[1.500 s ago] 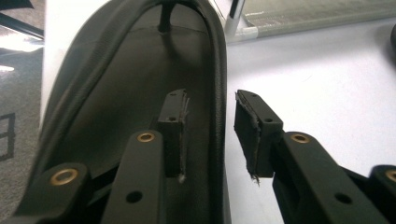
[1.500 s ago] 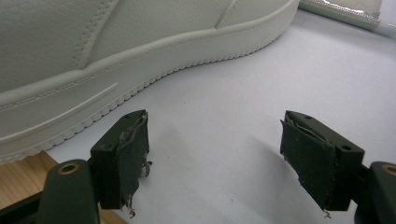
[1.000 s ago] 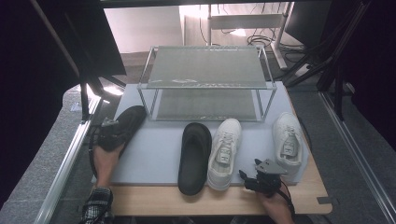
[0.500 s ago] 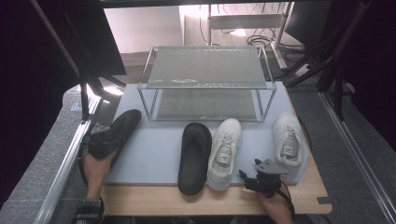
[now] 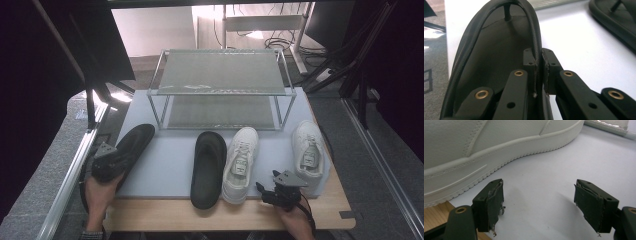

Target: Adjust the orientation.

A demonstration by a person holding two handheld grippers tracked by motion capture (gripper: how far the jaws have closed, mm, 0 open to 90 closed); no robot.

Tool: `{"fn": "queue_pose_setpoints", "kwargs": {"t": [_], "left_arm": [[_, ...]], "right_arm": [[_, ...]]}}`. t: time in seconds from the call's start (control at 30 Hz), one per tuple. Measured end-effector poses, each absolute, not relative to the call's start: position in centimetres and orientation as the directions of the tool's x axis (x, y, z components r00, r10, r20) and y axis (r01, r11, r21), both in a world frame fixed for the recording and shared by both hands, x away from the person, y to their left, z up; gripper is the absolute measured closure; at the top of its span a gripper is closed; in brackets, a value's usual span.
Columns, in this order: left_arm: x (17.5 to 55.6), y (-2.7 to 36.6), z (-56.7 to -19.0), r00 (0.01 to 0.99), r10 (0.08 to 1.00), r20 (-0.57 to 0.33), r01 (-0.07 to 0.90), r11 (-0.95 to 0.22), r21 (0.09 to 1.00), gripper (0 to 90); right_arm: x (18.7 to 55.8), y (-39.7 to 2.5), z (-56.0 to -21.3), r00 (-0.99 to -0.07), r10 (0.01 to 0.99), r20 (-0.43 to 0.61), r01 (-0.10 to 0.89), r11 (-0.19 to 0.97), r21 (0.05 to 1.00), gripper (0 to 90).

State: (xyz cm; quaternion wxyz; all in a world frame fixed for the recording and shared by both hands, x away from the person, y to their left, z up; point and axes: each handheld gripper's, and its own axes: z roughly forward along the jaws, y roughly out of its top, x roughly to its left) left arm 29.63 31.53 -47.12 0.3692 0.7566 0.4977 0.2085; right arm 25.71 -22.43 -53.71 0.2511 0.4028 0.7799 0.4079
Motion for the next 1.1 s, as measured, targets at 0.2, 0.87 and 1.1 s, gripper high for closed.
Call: {"fn": "queue_pose_setpoints", "kwargs": {"t": [0.2,0.87,1.1], "left_arm": [[28.1,30.8,-47.0,0.450,0.892,-0.045,0.582,-0.255,0.772,82.4],[27.7,26.7,-46.7,0.533,0.846,-0.021,0.538,-0.319,0.780,81.9],[28.8,24.8,-46.7,0.556,0.831,-0.014,0.524,-0.338,0.782,81.7]], "right_arm": [[25.7,-22.4,-53.7,-0.549,0.833,-0.063,0.423,0.343,0.839,24.0],[25.7,-22.4,-53.7,-0.550,0.833,-0.063,0.424,0.343,0.839,24.0],[25.7,-22.4,-53.7,-0.550,0.833,-0.063,0.424,0.343,0.839,24.0]]}}
